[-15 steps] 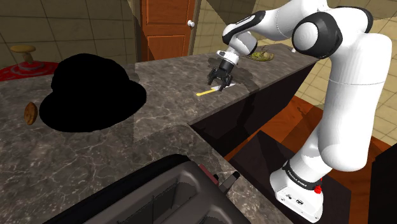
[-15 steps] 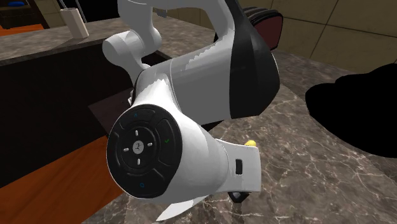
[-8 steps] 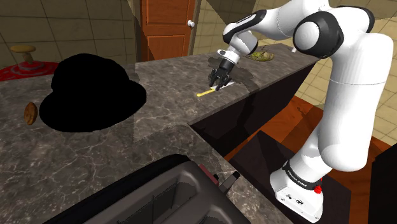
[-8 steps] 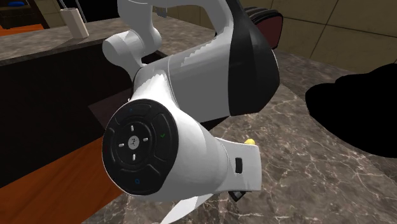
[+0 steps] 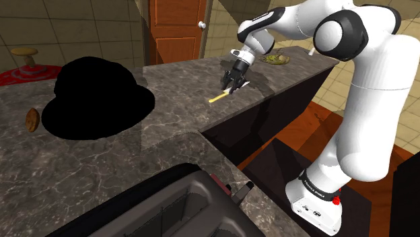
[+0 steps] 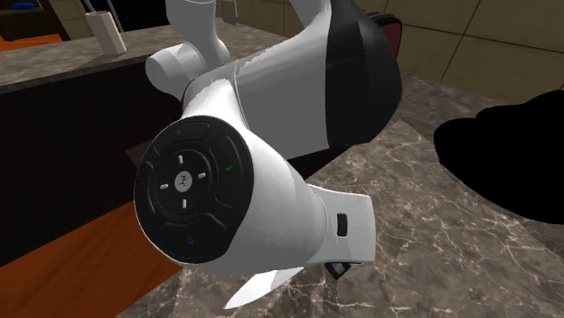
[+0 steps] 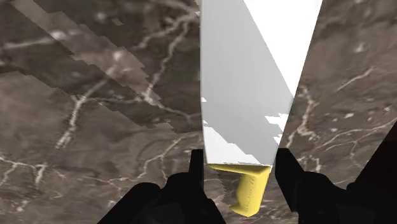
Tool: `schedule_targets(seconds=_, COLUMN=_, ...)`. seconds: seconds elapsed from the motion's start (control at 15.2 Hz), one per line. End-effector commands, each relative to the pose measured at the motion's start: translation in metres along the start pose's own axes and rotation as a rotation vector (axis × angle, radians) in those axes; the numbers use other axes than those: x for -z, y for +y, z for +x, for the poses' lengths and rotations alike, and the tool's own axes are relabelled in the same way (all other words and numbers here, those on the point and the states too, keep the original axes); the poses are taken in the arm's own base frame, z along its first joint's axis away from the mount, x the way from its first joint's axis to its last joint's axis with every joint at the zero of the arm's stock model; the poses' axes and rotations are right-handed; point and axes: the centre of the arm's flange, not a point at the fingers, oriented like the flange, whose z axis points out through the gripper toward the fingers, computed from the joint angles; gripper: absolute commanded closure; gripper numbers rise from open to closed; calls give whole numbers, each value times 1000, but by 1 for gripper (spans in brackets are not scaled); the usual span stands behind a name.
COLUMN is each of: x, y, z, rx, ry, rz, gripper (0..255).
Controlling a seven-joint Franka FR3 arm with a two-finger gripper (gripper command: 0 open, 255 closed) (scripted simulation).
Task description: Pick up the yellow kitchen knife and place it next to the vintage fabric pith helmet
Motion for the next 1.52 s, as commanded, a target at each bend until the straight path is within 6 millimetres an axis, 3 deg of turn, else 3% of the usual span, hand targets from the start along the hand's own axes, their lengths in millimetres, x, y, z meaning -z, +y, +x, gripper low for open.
schedule_targets(seconds=0.0, x=9, y=0, z=6, rx=0, ry=0, rz=1, gripper=255)
schedule_targets(seconds=1.45, x=109, y=-15, z=63, rx=0, ry=0, rz=1, gripper=255)
